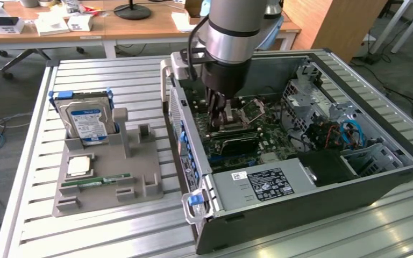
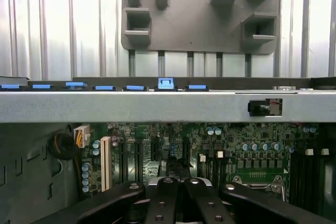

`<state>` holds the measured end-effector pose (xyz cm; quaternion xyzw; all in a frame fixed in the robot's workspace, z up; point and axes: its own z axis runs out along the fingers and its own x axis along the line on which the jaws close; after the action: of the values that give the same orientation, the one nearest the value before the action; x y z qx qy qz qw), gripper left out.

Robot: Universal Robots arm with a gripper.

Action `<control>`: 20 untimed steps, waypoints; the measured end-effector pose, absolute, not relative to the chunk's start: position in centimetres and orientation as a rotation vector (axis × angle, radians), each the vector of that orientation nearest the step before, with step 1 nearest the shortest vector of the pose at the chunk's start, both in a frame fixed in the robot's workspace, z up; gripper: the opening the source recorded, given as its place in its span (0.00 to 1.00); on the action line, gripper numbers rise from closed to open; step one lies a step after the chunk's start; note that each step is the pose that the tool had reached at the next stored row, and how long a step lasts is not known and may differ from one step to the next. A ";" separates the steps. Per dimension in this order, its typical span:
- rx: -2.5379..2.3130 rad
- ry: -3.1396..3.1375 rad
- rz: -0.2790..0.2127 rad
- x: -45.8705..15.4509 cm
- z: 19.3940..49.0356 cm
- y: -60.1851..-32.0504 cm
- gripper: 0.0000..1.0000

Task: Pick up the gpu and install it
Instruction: 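Press down on the gpu until it lock into place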

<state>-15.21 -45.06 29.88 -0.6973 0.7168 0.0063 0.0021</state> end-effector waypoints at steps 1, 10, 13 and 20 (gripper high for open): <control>-2.188 2.249 0.020 -15.3 29.8 -45.1 0.11; -2.188 2.249 0.020 -16.1 29.4 -45.1 0.11; -2.188 2.249 0.020 -16.4 29.3 -45.1 0.11; -2.188 2.249 0.020 -16.8 29.2 -45.1 0.11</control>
<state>-16.78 -45.06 29.23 -0.6973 0.7167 0.0063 0.0021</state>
